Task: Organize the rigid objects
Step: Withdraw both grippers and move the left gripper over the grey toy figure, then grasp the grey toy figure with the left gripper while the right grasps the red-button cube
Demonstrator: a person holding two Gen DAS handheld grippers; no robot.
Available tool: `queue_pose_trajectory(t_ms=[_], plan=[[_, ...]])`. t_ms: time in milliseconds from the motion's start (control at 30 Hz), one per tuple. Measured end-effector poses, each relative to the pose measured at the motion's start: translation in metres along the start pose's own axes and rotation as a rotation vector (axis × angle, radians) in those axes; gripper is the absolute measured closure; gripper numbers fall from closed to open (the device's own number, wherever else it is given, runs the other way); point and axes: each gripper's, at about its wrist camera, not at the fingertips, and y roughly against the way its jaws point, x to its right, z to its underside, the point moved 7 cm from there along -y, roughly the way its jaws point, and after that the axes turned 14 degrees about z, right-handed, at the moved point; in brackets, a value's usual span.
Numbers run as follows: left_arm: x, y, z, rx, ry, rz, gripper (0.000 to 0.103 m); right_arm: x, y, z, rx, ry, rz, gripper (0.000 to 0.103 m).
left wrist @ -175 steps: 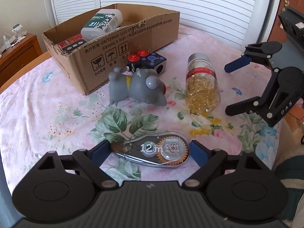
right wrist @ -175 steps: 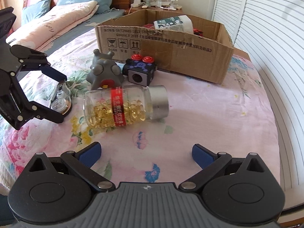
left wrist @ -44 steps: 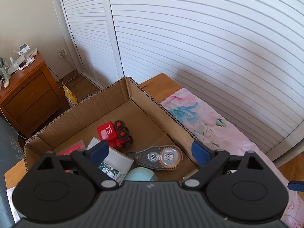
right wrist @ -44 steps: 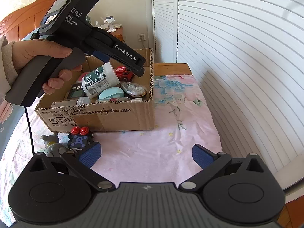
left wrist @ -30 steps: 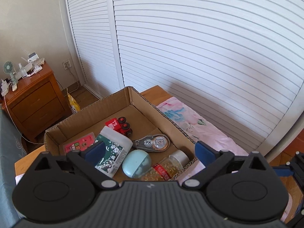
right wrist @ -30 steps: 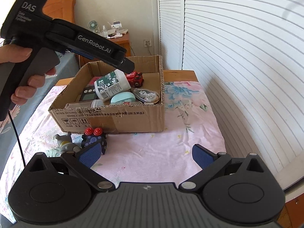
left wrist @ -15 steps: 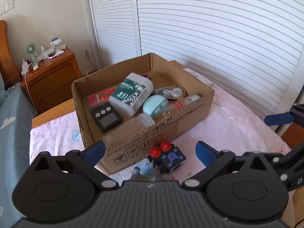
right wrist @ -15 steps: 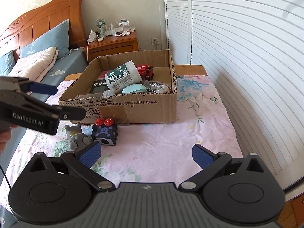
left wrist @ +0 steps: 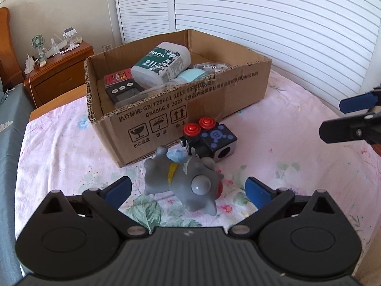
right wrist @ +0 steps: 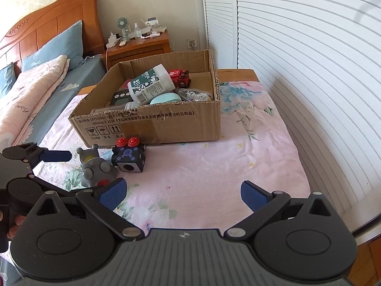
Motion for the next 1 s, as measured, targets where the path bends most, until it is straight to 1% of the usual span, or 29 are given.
queue_pose_trajectory(t_ms=[67,133,233,267,300,333,467,533,667,767,900,1000], plan=[[-0.002,-0.003,0.0,-0.004,-0.007,-0.01,0.003,0.0,-0.001,0.0,-0.004,0.001,0.002,0.0],[-0.004,-0.007,0.0,0.004,-0.014,-0.004,0.003,0.0,-0.002,0.001,-0.007,0.0,0.001,0.0],[-0.009,-0.013,-0.001,0.008,0.001,0.003,0.009,0.001,-0.004,0.001,-0.013,-0.006,-0.002,0.0],[-0.01,-0.015,-0.001,0.012,0.01,0.018,0.014,0.001,-0.004,0.002,-0.014,-0.007,-0.002,0.0],[-0.01,-0.018,-0.001,0.009,0.016,0.034,0.022,0.001,-0.005,0.001,-0.016,-0.007,-0.002,0.0],[-0.011,-0.02,-0.001,0.003,0.023,0.042,0.026,0.001,-0.006,0.002,-0.017,-0.006,-0.002,0.0],[-0.01,-0.018,0.001,0.02,0.015,0.036,0.028,0.001,-0.008,0.002,-0.023,-0.001,0.0,0.0],[-0.012,-0.014,0.003,0.032,0.057,0.029,0.028,0.0,-0.01,0.003,-0.029,-0.001,-0.003,0.0],[-0.018,-0.003,0.011,0.046,0.142,-0.019,0.028,-0.006,-0.015,0.004,-0.036,0.017,-0.019,0.0],[-0.028,0.006,0.019,0.033,0.209,-0.105,0.028,-0.017,-0.02,0.004,-0.035,0.065,-0.022,0.0],[-0.046,0.021,0.025,0.056,0.267,-0.196,0.028,-0.034,-0.029,0.002,-0.027,0.129,-0.026,0.0],[-0.058,0.027,0.032,0.068,0.311,-0.23,0.028,-0.05,-0.036,-0.003,-0.018,0.155,-0.045,0.0]])
